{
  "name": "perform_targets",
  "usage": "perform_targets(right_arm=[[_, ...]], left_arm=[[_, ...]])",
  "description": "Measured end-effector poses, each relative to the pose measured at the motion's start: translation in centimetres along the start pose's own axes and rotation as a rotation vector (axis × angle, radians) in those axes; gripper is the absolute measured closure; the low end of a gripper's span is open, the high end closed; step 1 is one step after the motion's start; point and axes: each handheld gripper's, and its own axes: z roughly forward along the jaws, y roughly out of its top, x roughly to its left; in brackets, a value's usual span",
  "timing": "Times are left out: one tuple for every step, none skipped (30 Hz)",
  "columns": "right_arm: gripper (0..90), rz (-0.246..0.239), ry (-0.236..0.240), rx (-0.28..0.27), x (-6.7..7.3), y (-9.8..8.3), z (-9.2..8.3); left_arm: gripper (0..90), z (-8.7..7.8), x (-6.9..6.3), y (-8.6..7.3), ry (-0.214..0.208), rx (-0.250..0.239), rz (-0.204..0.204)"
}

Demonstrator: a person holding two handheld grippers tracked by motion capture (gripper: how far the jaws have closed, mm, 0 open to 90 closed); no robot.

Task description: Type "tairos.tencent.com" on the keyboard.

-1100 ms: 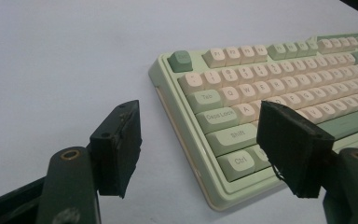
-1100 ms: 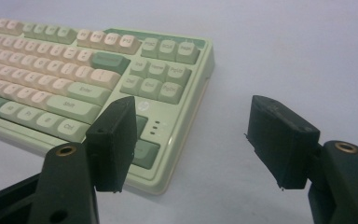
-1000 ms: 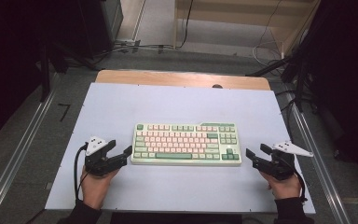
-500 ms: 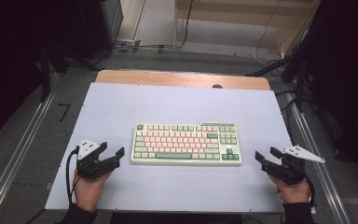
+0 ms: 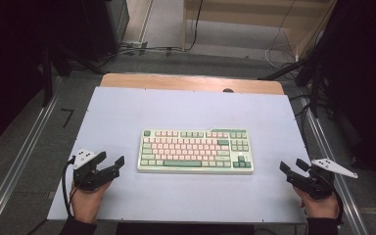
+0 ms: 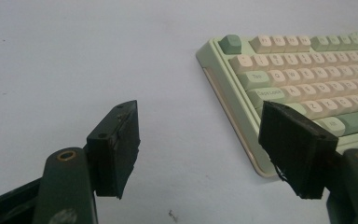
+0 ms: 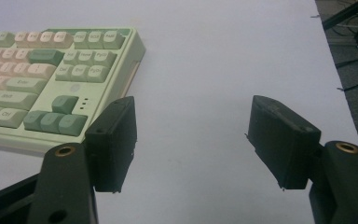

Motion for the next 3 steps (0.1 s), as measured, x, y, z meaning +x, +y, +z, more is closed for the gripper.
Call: perform_targets(right_arm=[[30.9,0.004,0.0,0.0,-0.07,-0.03,-0.06],[30.8,0.006,-0.002,-0.001,-0.15,-0.06,-0.09],[30.6,0.005,-0.002,-0.001,-0.22,-0.09,-0.09]], left_arm=[[29.7,-0.02,0.05,-0.02,0.001,-0.001,-0.004],[29.7,-0.04,0.09,-0.04,0.001,0.0,-0.005],[29.7,-0.04,0.14,-0.06,0.001,0.001,-0.006]])
